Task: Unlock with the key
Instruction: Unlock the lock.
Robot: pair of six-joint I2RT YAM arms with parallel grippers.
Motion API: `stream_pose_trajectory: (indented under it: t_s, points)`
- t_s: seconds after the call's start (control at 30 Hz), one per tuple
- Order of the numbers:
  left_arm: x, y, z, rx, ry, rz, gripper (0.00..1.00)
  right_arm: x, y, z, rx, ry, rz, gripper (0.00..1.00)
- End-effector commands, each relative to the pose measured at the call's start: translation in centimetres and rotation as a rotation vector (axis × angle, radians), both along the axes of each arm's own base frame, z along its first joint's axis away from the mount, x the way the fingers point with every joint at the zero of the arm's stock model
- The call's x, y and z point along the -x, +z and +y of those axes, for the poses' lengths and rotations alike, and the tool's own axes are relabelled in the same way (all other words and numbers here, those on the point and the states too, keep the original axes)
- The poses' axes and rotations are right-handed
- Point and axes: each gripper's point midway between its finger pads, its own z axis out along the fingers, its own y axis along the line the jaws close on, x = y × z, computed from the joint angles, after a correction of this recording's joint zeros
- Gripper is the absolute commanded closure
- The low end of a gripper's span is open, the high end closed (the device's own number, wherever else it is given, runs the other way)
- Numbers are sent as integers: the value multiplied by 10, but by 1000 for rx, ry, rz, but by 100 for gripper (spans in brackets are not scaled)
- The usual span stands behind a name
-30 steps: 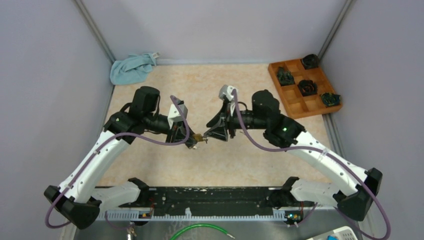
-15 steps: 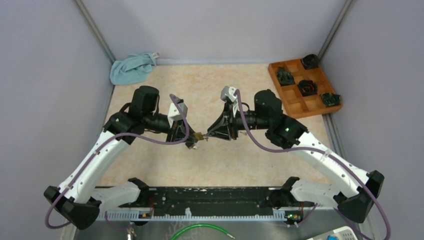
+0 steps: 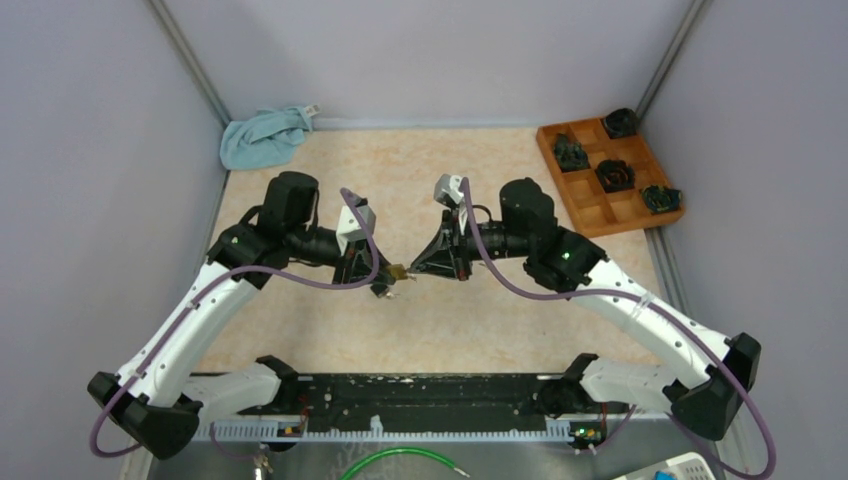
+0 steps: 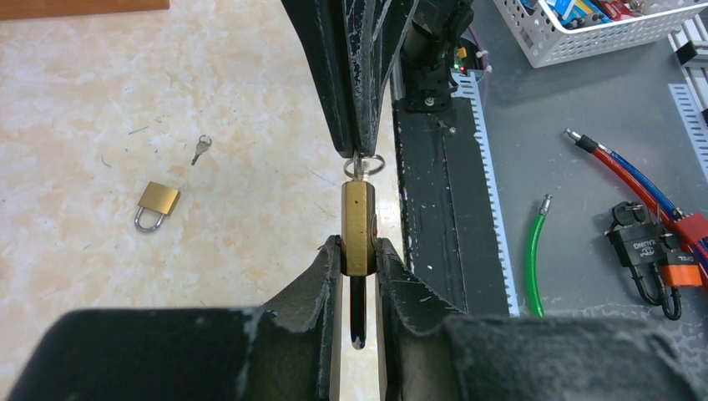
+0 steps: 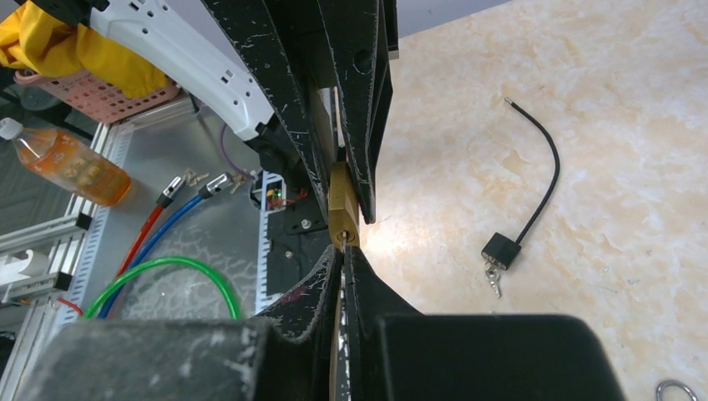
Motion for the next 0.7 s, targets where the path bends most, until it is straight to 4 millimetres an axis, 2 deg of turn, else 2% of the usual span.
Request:
stream_pose_trajectory:
  t_s: [0.0, 0.13, 0.23, 0.4, 0.67]
  points:
    - [-1, 19, -2, 41, -11, -57, 100, 4, 13, 7, -30, 28, -37, 96]
    - [-2, 20, -2, 40, -8, -60, 100, 4, 8, 6, -21, 23, -33, 92]
    - [-2, 20, -2, 39, -8, -59, 100, 2, 8, 6, -21, 14, -42, 100]
    - [-3, 21, -3, 40, -8, -56, 100, 1, 11, 6, -29, 7, -56, 100]
    - [-6, 30, -7, 50, -17, -46, 100, 4, 4, 18, 4, -20, -125, 100]
